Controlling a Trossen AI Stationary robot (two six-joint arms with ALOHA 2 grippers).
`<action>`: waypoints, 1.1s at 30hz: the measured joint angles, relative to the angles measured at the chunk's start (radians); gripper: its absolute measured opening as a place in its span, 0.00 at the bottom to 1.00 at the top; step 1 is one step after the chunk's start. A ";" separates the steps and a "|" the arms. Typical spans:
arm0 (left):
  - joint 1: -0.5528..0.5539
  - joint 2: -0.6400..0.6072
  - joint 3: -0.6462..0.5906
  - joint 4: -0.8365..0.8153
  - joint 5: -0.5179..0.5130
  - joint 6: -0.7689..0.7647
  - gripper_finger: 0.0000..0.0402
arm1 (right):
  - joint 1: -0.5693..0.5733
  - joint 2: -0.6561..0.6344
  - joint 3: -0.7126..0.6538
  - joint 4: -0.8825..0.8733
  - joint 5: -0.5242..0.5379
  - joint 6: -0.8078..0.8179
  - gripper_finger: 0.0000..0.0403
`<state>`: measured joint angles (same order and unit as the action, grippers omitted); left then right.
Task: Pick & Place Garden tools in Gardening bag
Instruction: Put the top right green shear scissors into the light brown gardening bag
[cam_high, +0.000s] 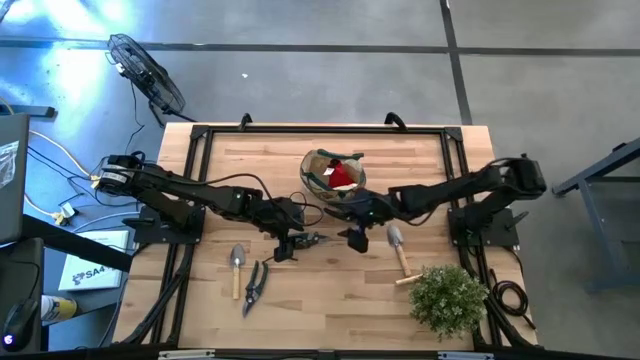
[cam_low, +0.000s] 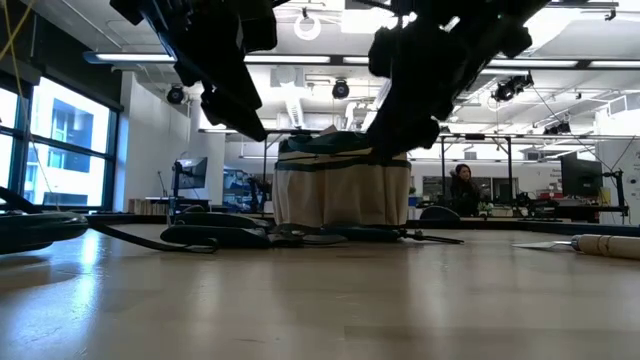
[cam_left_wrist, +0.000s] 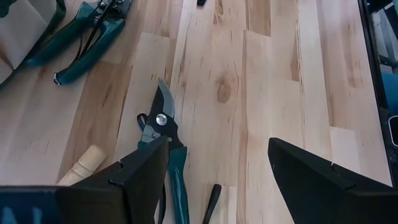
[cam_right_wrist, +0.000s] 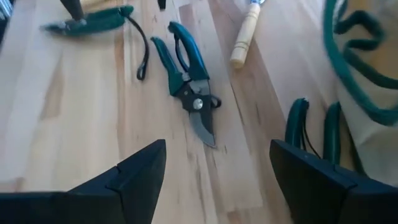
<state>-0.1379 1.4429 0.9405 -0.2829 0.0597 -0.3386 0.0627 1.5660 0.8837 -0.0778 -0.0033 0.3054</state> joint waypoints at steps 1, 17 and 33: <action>0.000 0.000 0.000 0.000 -0.001 0.000 0.68 | 0.000 0.015 0.000 0.008 -0.001 -0.020 0.69; 0.000 0.000 0.000 0.003 -0.032 0.000 0.68 | -0.067 0.142 0.000 0.068 0.090 -0.175 0.69; 0.000 0.000 0.001 0.004 -0.035 0.001 0.68 | -0.055 0.163 0.000 0.095 0.083 -0.179 0.67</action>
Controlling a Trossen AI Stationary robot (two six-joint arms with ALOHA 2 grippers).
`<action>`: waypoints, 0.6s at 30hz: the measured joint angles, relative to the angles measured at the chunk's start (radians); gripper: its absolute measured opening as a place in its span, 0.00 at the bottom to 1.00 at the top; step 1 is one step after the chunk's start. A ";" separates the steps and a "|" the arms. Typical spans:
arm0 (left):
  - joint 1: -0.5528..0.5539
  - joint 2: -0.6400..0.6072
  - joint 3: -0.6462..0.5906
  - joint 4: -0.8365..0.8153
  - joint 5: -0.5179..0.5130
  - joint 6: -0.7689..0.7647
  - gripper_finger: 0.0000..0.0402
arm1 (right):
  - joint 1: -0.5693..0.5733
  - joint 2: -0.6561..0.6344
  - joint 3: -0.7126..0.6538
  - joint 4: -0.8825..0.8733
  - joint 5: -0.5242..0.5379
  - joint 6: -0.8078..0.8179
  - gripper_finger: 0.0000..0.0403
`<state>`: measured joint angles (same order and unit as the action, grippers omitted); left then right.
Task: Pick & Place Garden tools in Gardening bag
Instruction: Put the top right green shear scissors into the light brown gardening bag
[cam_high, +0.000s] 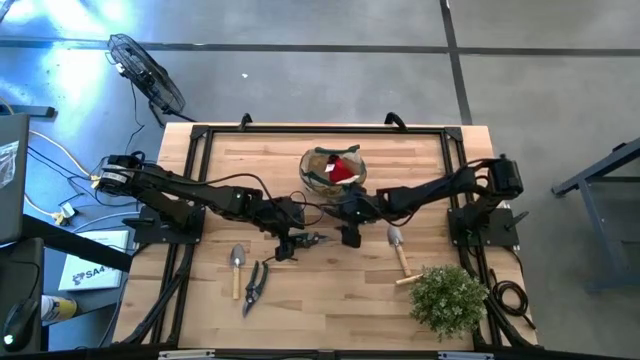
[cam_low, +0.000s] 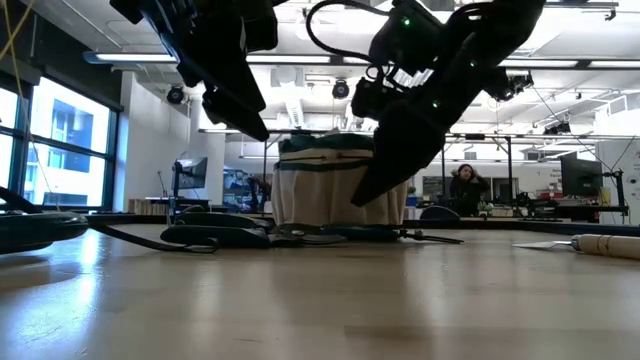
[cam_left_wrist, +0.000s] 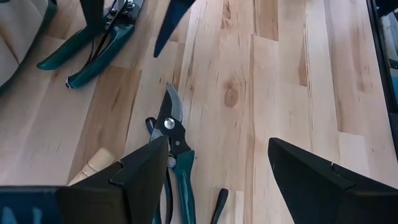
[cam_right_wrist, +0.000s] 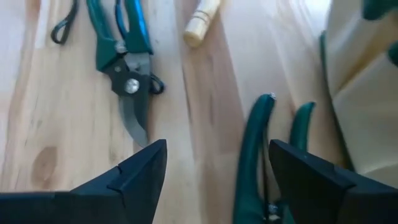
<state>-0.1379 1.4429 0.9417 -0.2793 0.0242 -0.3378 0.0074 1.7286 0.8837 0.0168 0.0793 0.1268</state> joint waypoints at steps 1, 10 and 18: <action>0.000 0.000 0.000 0.000 -0.001 0.000 0.68 | 0.001 0.007 0.000 0.001 0.000 0.000 0.66; 0.000 0.000 0.000 0.001 -0.012 0.000 0.68 | -0.001 0.042 0.001 0.033 -0.003 0.003 0.63; 0.000 0.000 0.000 0.001 -0.011 0.000 0.68 | -0.001 0.066 0.000 0.047 0.020 0.001 0.63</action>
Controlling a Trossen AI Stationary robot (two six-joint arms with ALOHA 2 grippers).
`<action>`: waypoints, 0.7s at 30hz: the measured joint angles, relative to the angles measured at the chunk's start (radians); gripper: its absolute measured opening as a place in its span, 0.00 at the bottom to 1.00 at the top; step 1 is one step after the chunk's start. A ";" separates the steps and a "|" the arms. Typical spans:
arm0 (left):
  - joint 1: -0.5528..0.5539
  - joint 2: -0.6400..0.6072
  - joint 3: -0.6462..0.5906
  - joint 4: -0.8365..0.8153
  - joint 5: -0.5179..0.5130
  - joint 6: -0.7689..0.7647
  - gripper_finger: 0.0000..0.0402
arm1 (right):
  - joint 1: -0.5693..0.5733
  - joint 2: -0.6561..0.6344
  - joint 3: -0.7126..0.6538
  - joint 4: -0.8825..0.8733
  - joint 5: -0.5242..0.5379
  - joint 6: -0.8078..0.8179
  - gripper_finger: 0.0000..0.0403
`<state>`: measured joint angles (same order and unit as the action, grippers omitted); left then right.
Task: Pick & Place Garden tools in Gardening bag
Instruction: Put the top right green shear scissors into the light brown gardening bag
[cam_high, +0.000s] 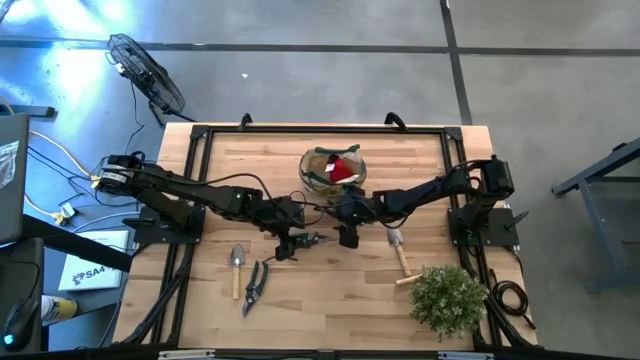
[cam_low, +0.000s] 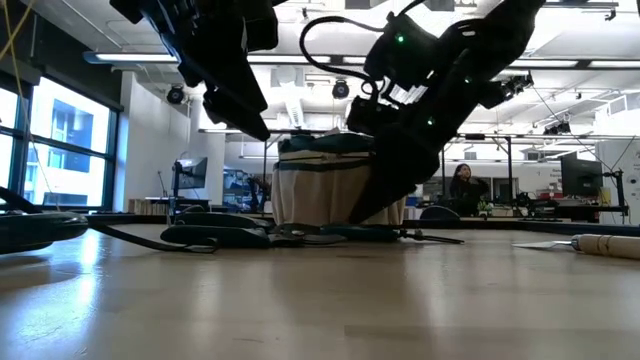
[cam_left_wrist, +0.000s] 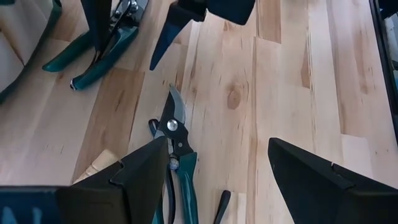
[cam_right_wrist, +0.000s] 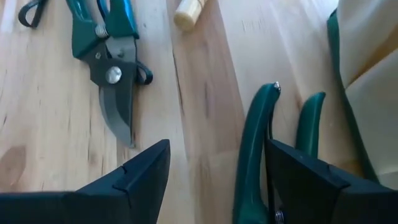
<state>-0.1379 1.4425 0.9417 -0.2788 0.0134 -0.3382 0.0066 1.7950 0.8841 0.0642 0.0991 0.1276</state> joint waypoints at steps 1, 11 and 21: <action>0.000 0.000 0.000 -0.002 0.000 0.000 0.68 | -0.001 0.004 0.000 0.004 0.000 0.000 0.63; 0.000 0.000 0.000 -0.001 0.002 0.000 0.68 | -0.017 0.057 0.002 0.007 -0.009 0.002 0.63; 0.000 0.000 0.000 -0.001 0.002 0.000 0.68 | -0.031 0.058 0.002 -0.004 0.009 0.009 0.55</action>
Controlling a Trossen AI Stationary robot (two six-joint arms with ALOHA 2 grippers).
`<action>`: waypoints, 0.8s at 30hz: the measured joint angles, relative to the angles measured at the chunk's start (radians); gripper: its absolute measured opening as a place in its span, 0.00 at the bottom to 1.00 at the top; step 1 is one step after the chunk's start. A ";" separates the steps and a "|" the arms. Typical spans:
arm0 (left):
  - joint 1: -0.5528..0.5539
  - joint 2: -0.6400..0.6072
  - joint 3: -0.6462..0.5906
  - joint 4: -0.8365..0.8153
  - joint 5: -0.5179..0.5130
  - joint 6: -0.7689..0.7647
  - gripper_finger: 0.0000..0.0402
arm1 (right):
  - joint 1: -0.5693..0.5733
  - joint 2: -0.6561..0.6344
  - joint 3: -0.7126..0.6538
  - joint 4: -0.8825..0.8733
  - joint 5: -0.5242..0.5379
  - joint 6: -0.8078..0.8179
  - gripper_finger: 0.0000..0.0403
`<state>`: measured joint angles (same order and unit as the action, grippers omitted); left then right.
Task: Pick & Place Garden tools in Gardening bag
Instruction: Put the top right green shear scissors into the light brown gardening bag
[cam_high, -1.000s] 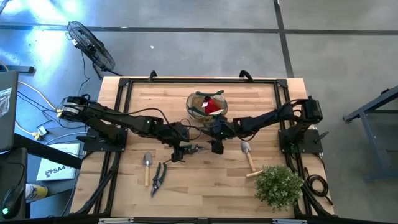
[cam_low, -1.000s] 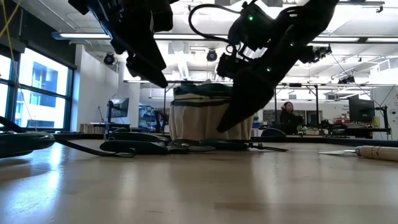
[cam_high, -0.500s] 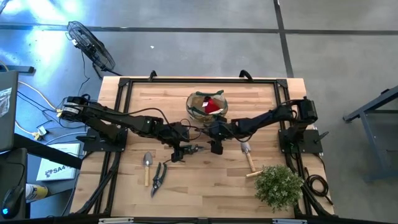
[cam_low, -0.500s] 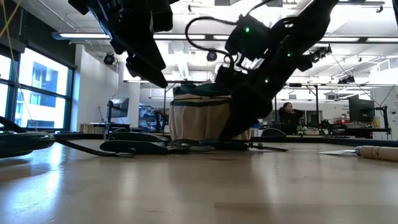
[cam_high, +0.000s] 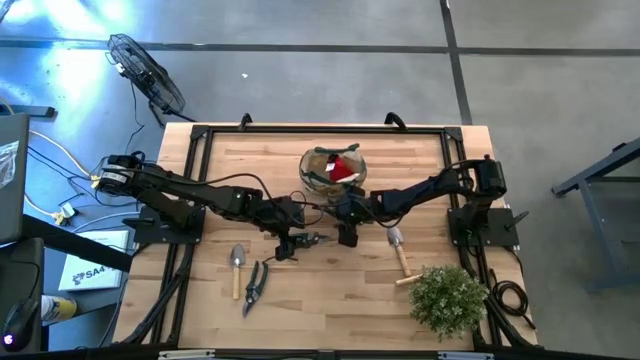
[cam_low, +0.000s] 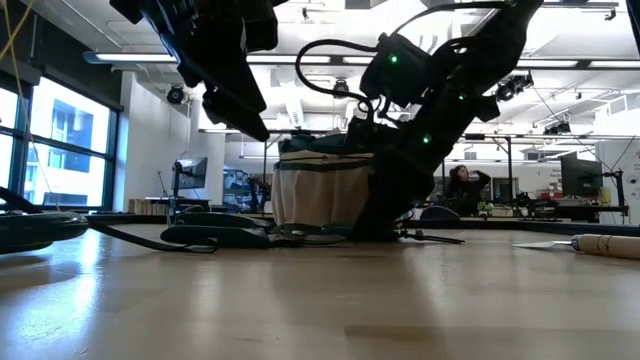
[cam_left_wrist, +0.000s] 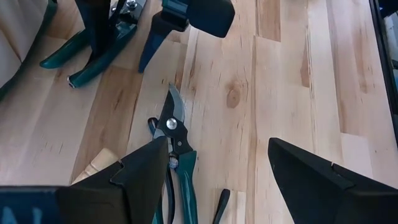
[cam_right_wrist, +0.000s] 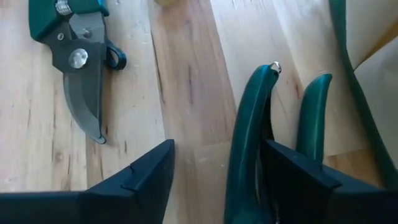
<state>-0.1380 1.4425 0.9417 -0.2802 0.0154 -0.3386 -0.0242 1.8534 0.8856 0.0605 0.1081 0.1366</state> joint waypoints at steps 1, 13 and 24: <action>0.000 0.000 0.000 0.000 0.000 0.000 0.68 | 0.000 0.000 0.000 0.000 0.001 0.001 0.52; 0.000 0.000 0.000 -0.004 0.000 -0.003 0.68 | 0.014 0.000 0.000 -0.003 -0.010 -0.010 0.09; 0.000 0.000 0.000 -0.008 0.003 -0.008 0.68 | 0.086 -0.039 -0.005 -0.038 -0.035 -0.006 0.09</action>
<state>-0.1383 1.4425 0.9417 -0.2886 0.0188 -0.3462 0.0613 1.8148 0.8805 0.0224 0.0730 0.1309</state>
